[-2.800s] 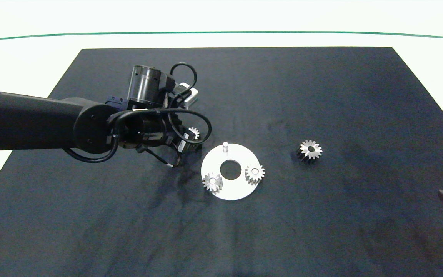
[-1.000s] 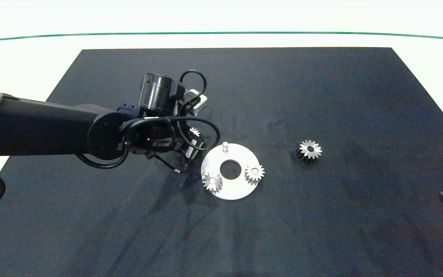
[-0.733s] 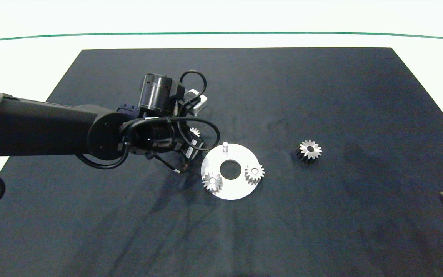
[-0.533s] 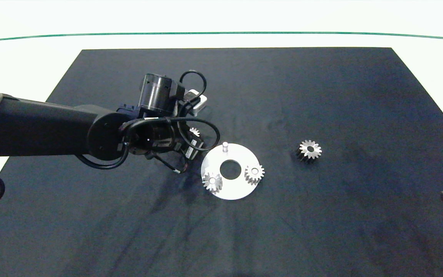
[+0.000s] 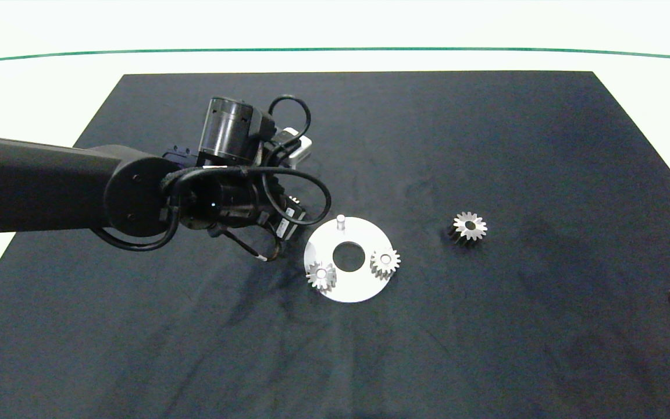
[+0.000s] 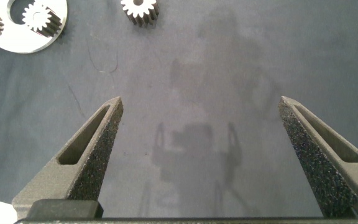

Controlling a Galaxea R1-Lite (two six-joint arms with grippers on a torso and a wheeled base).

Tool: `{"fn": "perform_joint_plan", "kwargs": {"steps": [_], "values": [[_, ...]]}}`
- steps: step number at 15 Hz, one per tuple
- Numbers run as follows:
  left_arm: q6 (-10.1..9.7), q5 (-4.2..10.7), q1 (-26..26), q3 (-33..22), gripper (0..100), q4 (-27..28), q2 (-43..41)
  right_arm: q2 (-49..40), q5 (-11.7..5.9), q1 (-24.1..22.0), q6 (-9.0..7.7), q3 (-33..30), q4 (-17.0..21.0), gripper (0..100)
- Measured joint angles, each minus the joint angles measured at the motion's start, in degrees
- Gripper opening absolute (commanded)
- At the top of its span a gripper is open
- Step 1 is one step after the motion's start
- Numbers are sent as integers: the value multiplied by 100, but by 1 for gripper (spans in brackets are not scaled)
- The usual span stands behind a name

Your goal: Remove an incorrectly installed larger gear and replace it with the correct smaller gear

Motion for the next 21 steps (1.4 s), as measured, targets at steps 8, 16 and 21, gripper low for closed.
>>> {"fn": "perform_joint_plan", "kwargs": {"steps": [8,16,21], "values": [[-144,2,-383,118,22,30,-293,-105,-7,2,-21,2,5,100],[-171,2,-369,106,100,107,-297,-151,-9,2,-21,16,11,100],[-290,0,-44,-61,100,260,-78,-174,-7,2,-11,59,11,100]]}}
